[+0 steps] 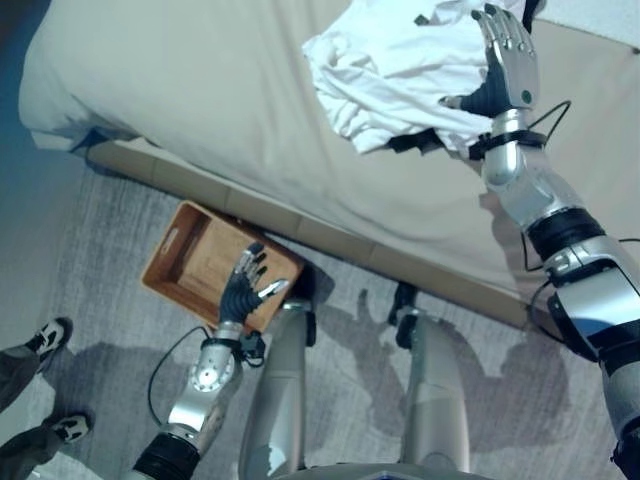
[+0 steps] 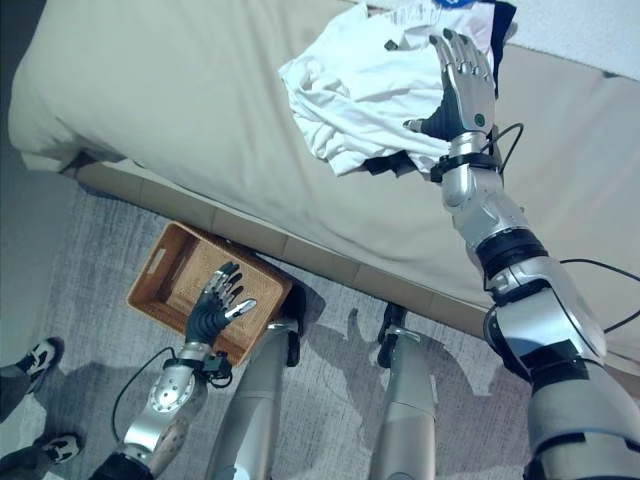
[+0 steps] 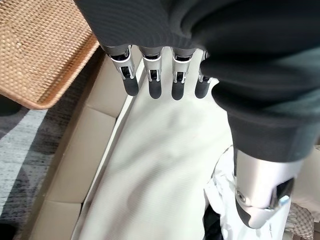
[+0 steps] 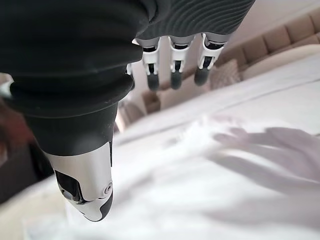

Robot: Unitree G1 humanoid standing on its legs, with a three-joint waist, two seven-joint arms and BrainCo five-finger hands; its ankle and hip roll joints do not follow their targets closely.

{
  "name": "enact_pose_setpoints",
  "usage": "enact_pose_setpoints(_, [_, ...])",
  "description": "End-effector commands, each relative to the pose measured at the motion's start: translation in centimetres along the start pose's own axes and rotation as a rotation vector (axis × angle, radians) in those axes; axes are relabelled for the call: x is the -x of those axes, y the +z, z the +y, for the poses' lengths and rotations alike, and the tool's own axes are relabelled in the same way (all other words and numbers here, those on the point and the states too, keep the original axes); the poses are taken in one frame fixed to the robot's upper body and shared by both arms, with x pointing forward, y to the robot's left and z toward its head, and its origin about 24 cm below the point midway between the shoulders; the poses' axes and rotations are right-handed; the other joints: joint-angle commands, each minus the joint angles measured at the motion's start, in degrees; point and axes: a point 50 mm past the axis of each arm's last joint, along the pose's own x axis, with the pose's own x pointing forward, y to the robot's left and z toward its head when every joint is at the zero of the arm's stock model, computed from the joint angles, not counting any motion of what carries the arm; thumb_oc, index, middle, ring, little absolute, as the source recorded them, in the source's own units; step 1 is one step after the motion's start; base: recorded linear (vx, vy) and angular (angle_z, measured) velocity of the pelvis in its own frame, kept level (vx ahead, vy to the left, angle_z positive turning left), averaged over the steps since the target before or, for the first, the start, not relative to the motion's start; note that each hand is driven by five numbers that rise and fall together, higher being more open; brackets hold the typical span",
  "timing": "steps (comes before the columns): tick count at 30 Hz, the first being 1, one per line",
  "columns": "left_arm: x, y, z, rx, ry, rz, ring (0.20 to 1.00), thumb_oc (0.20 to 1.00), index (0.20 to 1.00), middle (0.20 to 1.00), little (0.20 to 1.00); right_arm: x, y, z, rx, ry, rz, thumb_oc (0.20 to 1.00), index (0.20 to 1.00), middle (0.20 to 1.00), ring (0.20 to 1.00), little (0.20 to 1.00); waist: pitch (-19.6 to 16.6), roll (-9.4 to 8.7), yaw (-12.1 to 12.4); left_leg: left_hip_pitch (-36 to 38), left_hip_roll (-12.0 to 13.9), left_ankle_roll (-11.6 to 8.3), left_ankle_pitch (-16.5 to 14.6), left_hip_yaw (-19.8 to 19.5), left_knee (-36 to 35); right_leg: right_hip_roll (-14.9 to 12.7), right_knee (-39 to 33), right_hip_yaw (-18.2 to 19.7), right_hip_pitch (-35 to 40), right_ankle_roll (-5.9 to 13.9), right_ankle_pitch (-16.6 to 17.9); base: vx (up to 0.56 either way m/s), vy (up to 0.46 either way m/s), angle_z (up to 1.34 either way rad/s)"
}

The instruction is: Pick up clothes into the bucket

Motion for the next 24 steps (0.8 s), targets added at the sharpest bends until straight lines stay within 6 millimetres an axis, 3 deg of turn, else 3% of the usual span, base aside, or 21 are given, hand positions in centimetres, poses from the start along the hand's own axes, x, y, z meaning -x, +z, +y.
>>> enact_pose_setpoints(1, [1.0,1.7,0.0,-0.022,-0.035,-0.089,1.000,1.000,1.000,1.000,1.000,-2.2,0.0,-3.0,0.101,-0.064,-0.046,1.000,1.000,1.000,1.000,1.000,-2.35,0.05,0.69,-0.44,0.13,0.08,-1.64,-2.32,1.91,0.50,-3.10,2.28,1.27,2.64,3.23,-0.01,-0.020,0.08])
enact_pose_setpoints(3, [1.1,1.6,0.1,-0.020,-0.033,-0.083,1.000,1.000,1.000,1.000,1.000,-2.5,-0.2,-3.1,0.122,-0.040,-0.039,1.000,1.000,1.000,1.000,1.000,-2.77,-0.01,1.01,-0.05,0.17,-0.23,-3.45,-2.78,2.20,0.77,-1.91,2.58,1.34,3.10,1.19,0.08,-0.038,0.06])
enact_pose_setpoints(11, [1.2,1.6,0.3,0.000,-0.040,-0.073,1.000,1.000,1.000,1.000,1.000,-3.0,-2.5,-3.2,0.236,0.074,0.086,1.000,1.000,1.000,1.000,1.000,-3.83,0.16,3.05,-1.74,-0.65,-0.43,-2.56,-3.76,1.72,0.42,-1.38,1.75,0.05,2.80,1.02,-0.01,-0.017,0.06])
enact_pose_setpoints(23, [0.8,1.7,0.4,-0.009,-0.052,-0.076,1.000,1.000,1.000,1.000,1.000,-3.9,-3.1,-5.0,0.296,0.062,0.099,1.000,1.000,1.000,1.000,1.000,-3.42,0.34,4.34,-1.70,-1.18,-0.23,-1.43,-4.20,0.20,-0.24,-1.36,1.23,-0.03,3.04,1.10,0.00,0.002,0.04])
enact_pose_setpoints(24, [0.8,1.7,0.5,-0.011,-0.050,-0.076,1.000,1.000,1.000,1.000,1.000,-3.9,-3.1,-5.0,0.295,0.066,0.099,0.316,0.316,0.316,0.316,0.316,-3.41,0.34,4.35,-1.58,-1.24,-0.22,-1.40,-4.26,0.16,-0.20,-1.39,1.20,0.06,3.00,1.09,0.00,0.000,0.00])
